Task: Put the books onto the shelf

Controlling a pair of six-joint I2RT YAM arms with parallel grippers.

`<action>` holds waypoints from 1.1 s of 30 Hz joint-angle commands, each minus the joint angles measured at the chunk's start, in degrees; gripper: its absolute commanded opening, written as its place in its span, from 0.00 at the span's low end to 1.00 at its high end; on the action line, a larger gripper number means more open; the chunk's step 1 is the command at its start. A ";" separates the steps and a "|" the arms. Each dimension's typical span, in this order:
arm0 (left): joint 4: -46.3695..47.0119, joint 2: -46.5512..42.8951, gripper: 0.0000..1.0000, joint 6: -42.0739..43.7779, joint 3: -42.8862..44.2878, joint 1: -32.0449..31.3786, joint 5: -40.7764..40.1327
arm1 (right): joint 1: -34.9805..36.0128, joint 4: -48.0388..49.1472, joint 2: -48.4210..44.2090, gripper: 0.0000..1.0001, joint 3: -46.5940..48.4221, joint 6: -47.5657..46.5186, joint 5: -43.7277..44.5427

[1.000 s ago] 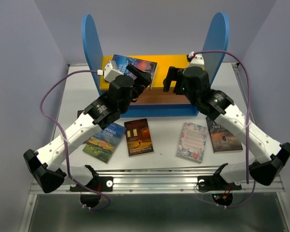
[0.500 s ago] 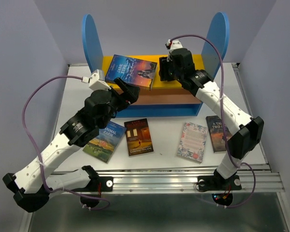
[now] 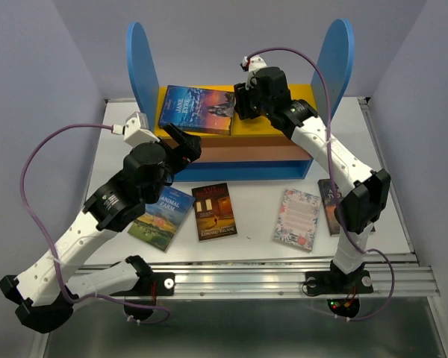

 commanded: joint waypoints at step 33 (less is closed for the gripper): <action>11.54 13.50 0.99 7.99 1.90 10.22 16.59 | 0.21 11.04 3.30 0.61 -0.05 0.22 -6.60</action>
